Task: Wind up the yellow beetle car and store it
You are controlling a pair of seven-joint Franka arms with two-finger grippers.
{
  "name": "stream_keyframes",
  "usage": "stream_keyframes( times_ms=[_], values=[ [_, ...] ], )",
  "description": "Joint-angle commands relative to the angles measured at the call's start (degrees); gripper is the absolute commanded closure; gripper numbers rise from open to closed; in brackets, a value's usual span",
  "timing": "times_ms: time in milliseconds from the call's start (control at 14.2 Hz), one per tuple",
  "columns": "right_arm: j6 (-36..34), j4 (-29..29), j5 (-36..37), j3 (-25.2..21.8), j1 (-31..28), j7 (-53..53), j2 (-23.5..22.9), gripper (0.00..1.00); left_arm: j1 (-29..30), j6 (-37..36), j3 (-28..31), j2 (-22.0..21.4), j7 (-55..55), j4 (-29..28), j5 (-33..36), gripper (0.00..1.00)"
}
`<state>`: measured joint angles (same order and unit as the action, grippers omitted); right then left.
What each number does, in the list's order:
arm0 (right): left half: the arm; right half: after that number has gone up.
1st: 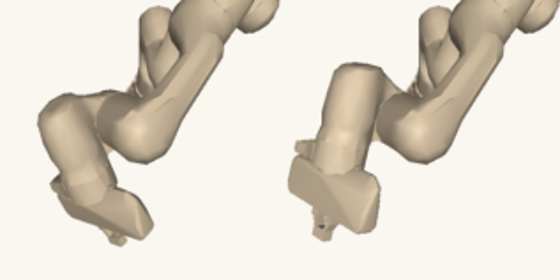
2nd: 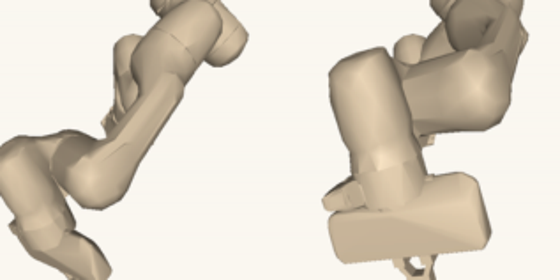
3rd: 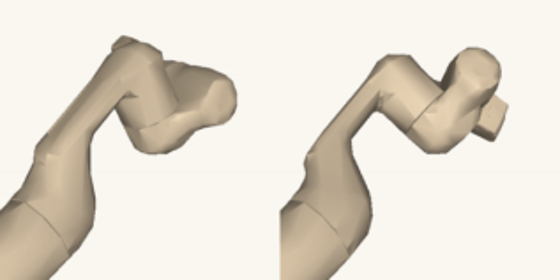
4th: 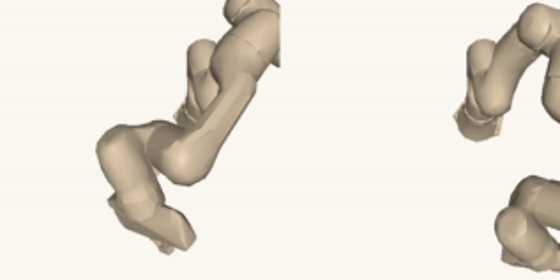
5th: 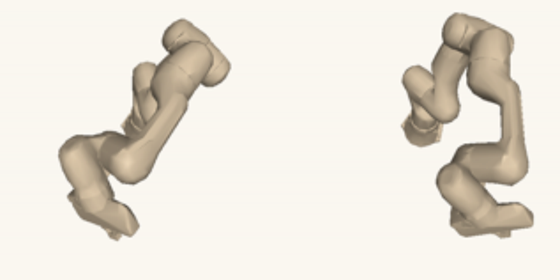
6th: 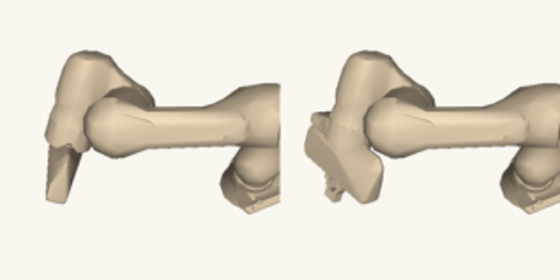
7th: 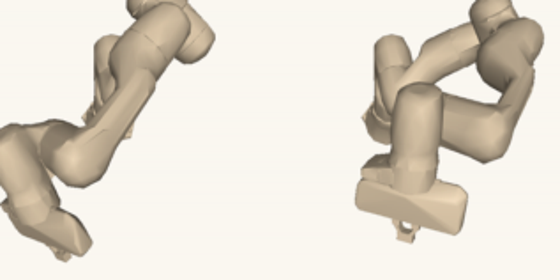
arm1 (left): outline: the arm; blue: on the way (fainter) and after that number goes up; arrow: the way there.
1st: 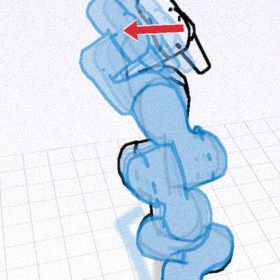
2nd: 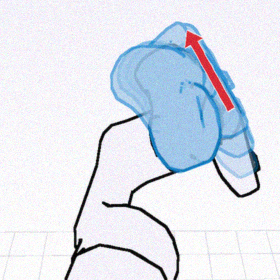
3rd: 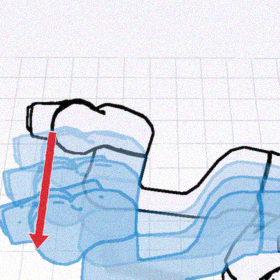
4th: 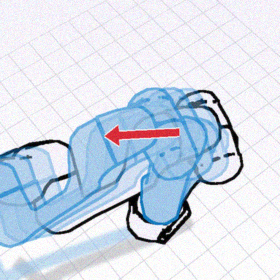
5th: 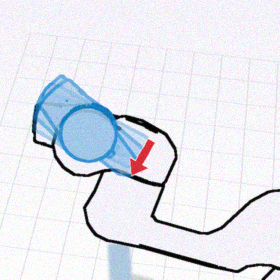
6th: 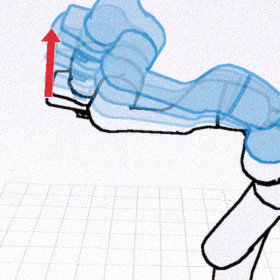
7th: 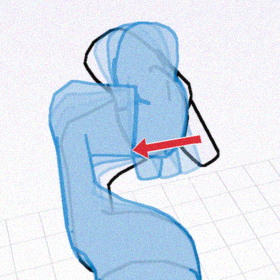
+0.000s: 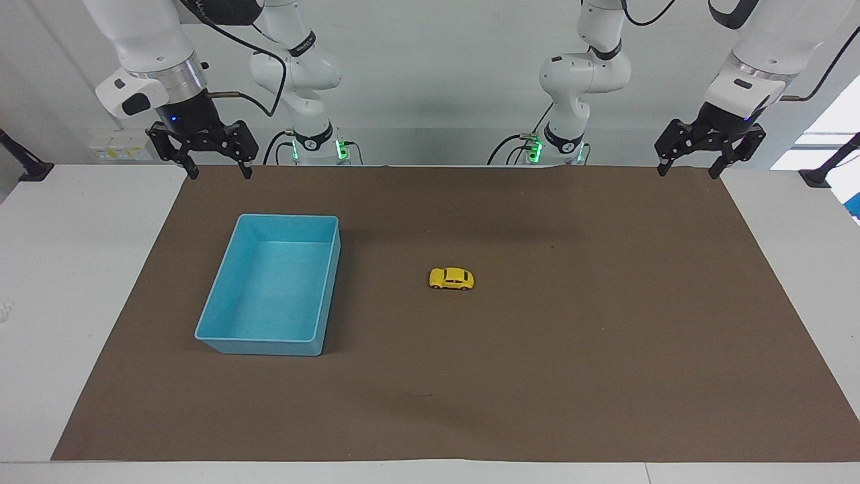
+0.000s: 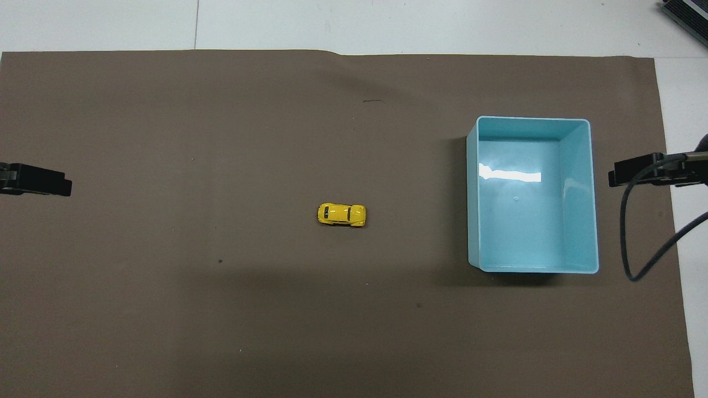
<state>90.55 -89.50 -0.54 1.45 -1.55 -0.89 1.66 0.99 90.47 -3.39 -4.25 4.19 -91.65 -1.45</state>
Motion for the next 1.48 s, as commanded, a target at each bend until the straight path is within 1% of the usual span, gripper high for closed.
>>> stream_keyframes(
  times_ms=[0, 634, 775, 1268, 1408],
  values=[
    [-0.37, 0.12, 0.28, 0.13, 0.06, -0.61, 0.53, 0.00, 0.42, 0.14, -0.13, -0.75, -0.67, -0.37, -0.66, 0.00],
    [-0.55, 0.11, 0.98, 0.13, 0.15, -0.70, 0.53, 0.00, -0.46, 1.02, -0.22, -0.14, -0.76, -0.37, -0.66, 0.00],
    [-0.55, 0.11, 1.07, 0.13, 0.15, -0.70, 0.53, 0.00, -0.64, 1.63, -0.39, 0.03, -2.59, -0.46, -0.75, 0.00],
    [-0.55, 0.11, 1.07, 0.04, 0.15, -0.78, 0.53, 0.00, -2.74, 2.69, -0.83, 1.00, -20.51, -0.64, -0.75, 0.00],
    [-0.46, 0.11, 1.07, 0.04, 0.06, -0.70, 0.53, 0.00, -3.45, 2.95, -0.74, 1.35, -24.21, -0.81, -0.75, 0.00]
  ],
)
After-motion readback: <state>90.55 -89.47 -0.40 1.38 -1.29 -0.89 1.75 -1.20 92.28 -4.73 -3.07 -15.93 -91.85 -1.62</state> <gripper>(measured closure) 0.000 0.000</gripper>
